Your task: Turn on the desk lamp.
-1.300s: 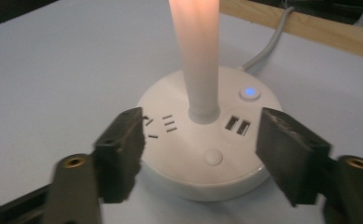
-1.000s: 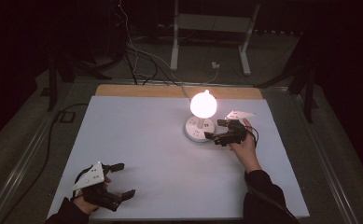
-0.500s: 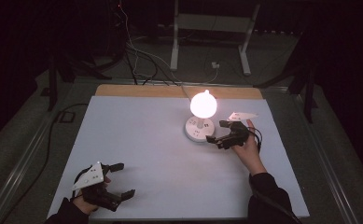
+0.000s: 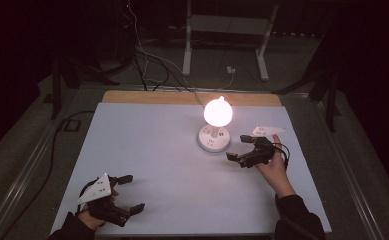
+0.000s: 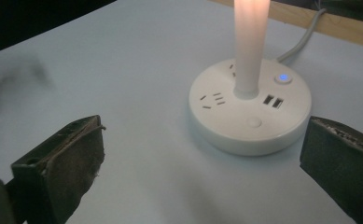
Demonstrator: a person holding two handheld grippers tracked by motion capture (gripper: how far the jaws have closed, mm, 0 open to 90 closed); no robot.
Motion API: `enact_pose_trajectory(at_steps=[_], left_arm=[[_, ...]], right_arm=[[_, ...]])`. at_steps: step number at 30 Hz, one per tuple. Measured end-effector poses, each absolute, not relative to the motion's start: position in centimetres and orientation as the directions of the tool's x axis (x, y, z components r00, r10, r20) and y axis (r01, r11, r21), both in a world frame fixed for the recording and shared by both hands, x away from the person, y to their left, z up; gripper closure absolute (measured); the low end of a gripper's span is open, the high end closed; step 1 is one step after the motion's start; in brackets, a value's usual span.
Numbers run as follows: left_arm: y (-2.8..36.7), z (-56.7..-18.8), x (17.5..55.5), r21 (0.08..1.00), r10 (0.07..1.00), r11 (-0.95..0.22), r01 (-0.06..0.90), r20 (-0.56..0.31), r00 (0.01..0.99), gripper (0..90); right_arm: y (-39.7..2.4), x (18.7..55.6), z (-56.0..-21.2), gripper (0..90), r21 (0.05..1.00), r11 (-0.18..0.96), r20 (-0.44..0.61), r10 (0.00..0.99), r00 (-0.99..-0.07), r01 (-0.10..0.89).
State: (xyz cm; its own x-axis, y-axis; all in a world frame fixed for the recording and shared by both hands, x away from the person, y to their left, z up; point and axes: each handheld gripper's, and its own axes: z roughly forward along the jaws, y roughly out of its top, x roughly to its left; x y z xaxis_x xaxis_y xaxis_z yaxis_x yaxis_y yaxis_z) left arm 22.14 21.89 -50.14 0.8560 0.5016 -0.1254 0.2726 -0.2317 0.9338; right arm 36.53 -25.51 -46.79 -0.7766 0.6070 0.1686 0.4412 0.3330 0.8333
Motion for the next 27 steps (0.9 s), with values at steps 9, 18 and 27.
enact_pose_trajectory(at_steps=[9,18,27], left_arm=[[21.9,-50.2,22.3,0.935,0.500,-0.228,0.273,-0.128,0.856,0.2],[21.9,-50.1,22.2,0.935,0.498,-0.226,0.272,-0.129,0.858,0.3],[21.9,-50.1,22.1,0.936,0.493,-0.229,0.267,-0.125,0.861,0.3]], right_arm=[[-25.8,33.8,-47.1,0.0,0.839,0.324,0.186,0.583,-0.791,0.437],[-26.3,30.9,-47.8,0.0,0.837,0.348,0.164,0.577,-0.800,0.422],[-27.7,28.4,-48.8,0.0,0.819,0.367,0.163,0.587,-0.793,0.440]])
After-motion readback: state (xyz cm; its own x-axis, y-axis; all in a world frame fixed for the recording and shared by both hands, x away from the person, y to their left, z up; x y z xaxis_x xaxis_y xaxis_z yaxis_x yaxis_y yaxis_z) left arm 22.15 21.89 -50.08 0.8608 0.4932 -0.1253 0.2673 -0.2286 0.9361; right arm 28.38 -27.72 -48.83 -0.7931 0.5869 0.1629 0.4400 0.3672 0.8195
